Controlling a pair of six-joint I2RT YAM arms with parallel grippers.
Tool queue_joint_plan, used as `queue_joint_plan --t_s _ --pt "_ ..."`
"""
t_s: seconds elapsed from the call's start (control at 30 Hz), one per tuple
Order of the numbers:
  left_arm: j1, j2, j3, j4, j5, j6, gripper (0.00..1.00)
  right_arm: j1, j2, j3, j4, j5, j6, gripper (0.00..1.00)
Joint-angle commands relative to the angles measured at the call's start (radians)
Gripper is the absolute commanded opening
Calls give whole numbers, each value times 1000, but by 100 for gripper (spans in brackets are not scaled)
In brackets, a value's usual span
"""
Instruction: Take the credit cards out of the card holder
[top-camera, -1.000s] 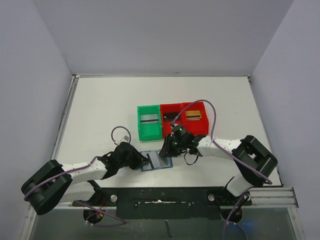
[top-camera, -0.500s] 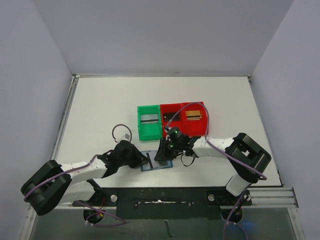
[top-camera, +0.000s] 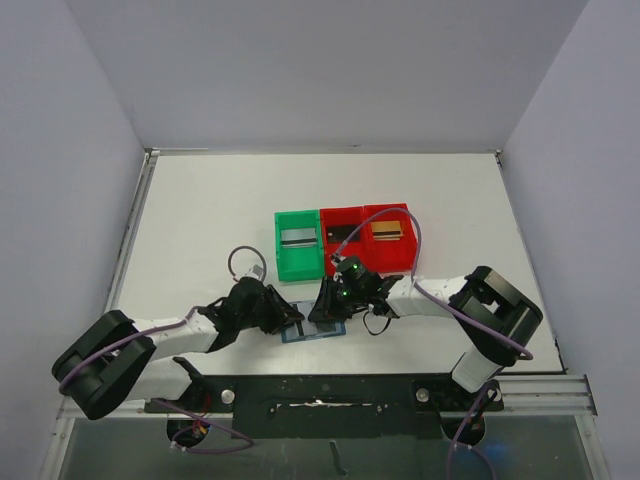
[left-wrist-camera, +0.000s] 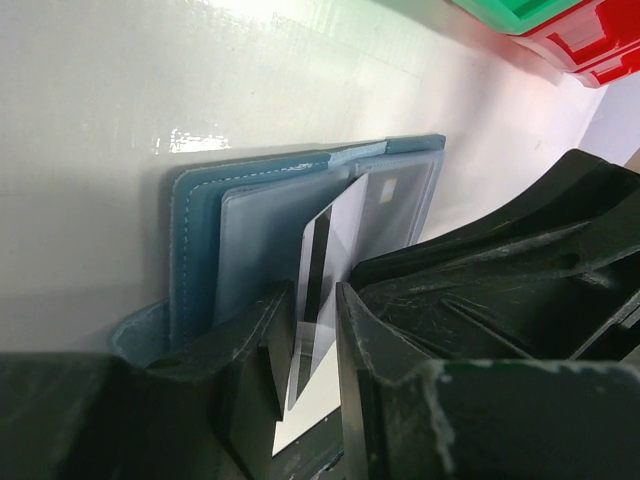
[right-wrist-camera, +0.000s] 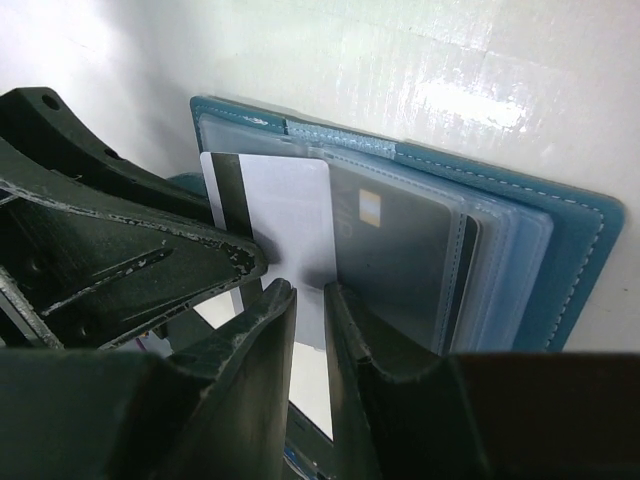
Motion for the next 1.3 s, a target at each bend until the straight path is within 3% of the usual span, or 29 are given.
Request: queue_joint_plan --t_s 0.0,0.3,0.47,0.53,0.6,0.73,1.03,1.17,1.27 --pt "5 25 -15 66 15 -3 21 6 23 -27 -53 31 -9 22" --pt "7 -94 30 -161 -67 29 0 -17 -42 -26 -42 59 -27 23" --pt "7 -189 67 -282 -89 82 0 -49 -143 -59 40 47 -36 29" --pt "7 -223 83 -318 -90 104 0 -64 -202 -80 83 44 -38 33" --pt "8 -260 94 -337 -89 125 0 -82 -268 -106 111 58 -39 46" --pt "10 -302 107 -319 -69 159 0 -135 -409 -153 102 129 -29 58" --pt "10 -322 155 -216 -17 269 0 -168 -681 -403 335 299 -3 67" --pt "10 -361 140 -117 14 294 0 -210 -740 -403 233 215 5 85" --pt "11 -386 127 -72 46 298 0 -255 -716 -404 284 77 10 87"
